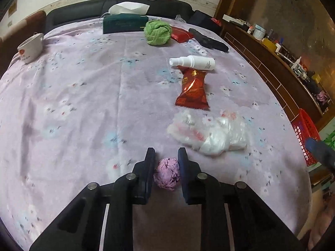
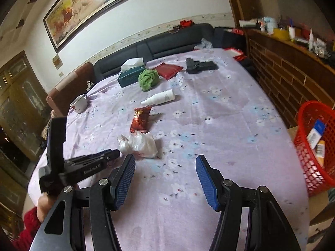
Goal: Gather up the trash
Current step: 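Close the left tool on the pink tissue while right grasps the clear plastic bag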
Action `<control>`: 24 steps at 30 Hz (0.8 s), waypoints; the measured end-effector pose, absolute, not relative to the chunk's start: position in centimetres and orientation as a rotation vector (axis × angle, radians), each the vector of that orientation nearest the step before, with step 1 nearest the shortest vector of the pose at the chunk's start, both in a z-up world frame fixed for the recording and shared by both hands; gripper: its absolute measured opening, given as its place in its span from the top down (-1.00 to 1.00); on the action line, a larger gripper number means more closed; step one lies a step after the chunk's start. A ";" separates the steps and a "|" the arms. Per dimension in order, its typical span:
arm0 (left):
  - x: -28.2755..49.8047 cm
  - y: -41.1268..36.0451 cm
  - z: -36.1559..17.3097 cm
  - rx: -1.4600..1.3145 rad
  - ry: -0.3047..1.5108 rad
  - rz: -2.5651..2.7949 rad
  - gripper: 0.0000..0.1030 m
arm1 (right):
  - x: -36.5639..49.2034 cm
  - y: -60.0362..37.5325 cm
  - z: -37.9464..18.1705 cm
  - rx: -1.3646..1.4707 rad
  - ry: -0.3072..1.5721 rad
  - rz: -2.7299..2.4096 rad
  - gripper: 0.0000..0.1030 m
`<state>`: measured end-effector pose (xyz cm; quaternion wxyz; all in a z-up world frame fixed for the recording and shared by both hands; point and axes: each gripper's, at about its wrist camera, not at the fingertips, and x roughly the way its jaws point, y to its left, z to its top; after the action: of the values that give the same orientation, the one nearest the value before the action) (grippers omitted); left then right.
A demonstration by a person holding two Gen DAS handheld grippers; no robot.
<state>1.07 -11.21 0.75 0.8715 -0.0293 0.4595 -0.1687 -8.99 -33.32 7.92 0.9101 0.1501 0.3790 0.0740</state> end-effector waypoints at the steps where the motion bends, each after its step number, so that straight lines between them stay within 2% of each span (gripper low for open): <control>1: 0.7 -10.8 0.7 -0.066 0.961 -0.359 0.60 | -8.5 -33.1 7.7 0.315 0.792 0.159 -0.25; 8: -1.9 -9.0 0.7 -0.054 0.954 -0.401 0.59 | -3.2 -30.7 5.6 0.351 0.868 0.204 -0.26; 10: -2.5 -9.1 0.7 -0.035 0.957 -0.416 0.49 | -1.6 -30.0 4.7 0.353 0.893 0.208 -0.26; 15: -3.2 -9.0 0.6 -0.020 0.957 -0.436 0.47 | 0.9 -28.0 2.8 0.310 0.947 0.188 -0.28; 17: -3.6 -9.0 0.6 -0.011 0.957 -0.452 0.33 | 1.3 -27.4 2.6 0.305 0.943 0.190 -0.28; 19: -4.1 -8.9 0.7 -0.024 0.959 -0.473 -0.10 | 1.1 -26.8 2.8 0.289 0.941 0.198 -0.28; 22: -4.6 -8.9 0.7 -0.004 0.950 -0.454 -0.16 | 0.5 -25.9 3.0 0.245 0.928 0.214 -0.26; 24: -4.6 -8.7 0.6 -0.020 0.951 -0.451 -0.15 | -0.1 -25.5 3.3 0.223 0.907 0.217 0.04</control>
<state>-4.55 -8.72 0.61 0.8647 -0.0094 0.4539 -0.2151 -0.14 -25.46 3.27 0.8872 0.1075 0.4364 0.1045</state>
